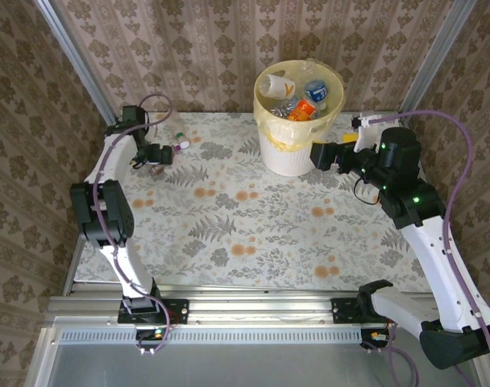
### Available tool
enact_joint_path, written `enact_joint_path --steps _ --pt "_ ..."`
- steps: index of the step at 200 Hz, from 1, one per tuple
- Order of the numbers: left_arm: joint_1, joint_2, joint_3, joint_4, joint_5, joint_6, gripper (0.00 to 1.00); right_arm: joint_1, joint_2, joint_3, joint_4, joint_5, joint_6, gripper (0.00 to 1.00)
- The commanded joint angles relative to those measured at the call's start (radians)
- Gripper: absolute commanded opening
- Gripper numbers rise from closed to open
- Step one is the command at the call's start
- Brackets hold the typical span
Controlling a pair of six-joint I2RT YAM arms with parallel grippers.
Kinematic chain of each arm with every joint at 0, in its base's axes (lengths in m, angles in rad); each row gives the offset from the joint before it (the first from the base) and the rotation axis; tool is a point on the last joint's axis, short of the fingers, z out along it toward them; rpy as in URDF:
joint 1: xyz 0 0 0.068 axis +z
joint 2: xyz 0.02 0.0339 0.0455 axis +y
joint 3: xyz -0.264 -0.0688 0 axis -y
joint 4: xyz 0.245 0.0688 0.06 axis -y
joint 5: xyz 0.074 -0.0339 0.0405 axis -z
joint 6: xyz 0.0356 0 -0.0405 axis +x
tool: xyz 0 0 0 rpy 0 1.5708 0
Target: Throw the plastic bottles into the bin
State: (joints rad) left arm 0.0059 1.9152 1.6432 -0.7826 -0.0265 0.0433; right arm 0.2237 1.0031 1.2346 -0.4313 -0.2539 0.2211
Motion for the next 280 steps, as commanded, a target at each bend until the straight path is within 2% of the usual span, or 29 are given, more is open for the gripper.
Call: enact_joint_path --steps 1,73,126,168,211,280 --pt "0.019 0.063 0.09 -0.058 0.002 0.056 1.0 0.007 -0.018 -0.02 -0.004 -0.031 0.014 1.0" --pt "0.062 0.289 0.324 -0.158 0.048 0.09 1.0 0.009 -0.049 -0.063 0.023 -0.027 0.007 1.0" --pt "0.059 0.358 0.341 -0.169 0.158 0.114 1.0 0.009 -0.05 -0.069 0.03 -0.02 0.015 1.0" --pt "0.057 0.406 0.343 -0.155 0.174 0.11 0.99 0.009 -0.049 -0.07 0.034 -0.03 0.027 1.0" --pt "0.057 0.402 0.3 -0.106 0.186 0.098 0.91 0.008 -0.059 -0.074 0.032 -0.027 0.029 1.0" --pt "0.08 0.286 0.087 0.039 0.248 0.072 0.73 0.008 -0.067 -0.087 0.024 -0.019 0.024 1.0"
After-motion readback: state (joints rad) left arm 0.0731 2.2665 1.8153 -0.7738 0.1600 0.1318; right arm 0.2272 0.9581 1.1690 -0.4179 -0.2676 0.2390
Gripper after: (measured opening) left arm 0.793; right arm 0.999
